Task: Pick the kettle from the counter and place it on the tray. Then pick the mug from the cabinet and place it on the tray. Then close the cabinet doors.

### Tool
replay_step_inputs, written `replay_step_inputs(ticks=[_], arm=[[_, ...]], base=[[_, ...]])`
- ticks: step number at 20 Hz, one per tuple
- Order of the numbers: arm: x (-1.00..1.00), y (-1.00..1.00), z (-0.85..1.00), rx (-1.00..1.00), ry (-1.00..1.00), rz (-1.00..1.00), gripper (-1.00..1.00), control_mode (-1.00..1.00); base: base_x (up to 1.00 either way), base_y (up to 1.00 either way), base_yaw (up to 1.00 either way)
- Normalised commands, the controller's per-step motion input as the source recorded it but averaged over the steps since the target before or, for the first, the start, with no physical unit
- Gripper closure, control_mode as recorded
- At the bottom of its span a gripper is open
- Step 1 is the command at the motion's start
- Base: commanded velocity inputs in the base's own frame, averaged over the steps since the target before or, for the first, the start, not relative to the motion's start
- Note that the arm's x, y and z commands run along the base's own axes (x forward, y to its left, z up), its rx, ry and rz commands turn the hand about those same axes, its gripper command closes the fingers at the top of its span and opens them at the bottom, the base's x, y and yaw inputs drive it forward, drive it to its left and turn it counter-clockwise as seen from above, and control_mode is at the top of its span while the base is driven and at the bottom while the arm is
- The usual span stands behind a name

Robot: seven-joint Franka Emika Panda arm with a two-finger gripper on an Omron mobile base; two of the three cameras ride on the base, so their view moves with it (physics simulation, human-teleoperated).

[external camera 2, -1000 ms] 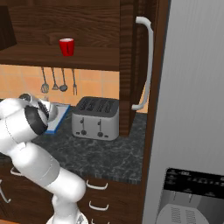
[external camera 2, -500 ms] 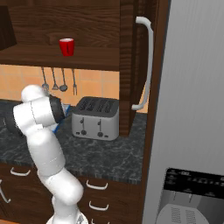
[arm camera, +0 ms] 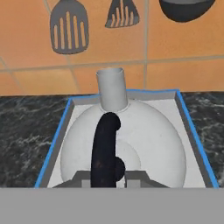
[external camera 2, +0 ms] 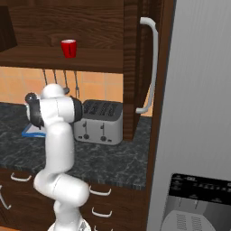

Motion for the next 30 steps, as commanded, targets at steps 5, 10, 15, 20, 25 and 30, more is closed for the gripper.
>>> replay_step_inputs(ticks=[5,10,15,20,25,30], arm=[[0.36,0.03,-0.02,0.0,0.0,0.0,1.0,-1.0],[0.32,0.0,-0.1,-0.01,0.0,-0.01,1.0,-1.0],[0.39,0.0,-0.14,-0.03,0.0,-0.14,1.0,-1.0],[0.39,-0.01,-0.19,-0.01,0.0,-0.14,1.0,-1.0],[0.18,-0.03,-0.43,0.0,0.0,-0.07,1.0,-1.0],[0.0,-0.07,-0.53,0.0,0.0,-0.08,-1.0,-1.0]], base=[[0.0,0.0,0.0],[0.0,0.0,0.0],[0.0,0.0,0.0],[0.0,0.0,0.0],[0.0,0.0,0.0],[0.0,0.0,0.0]])
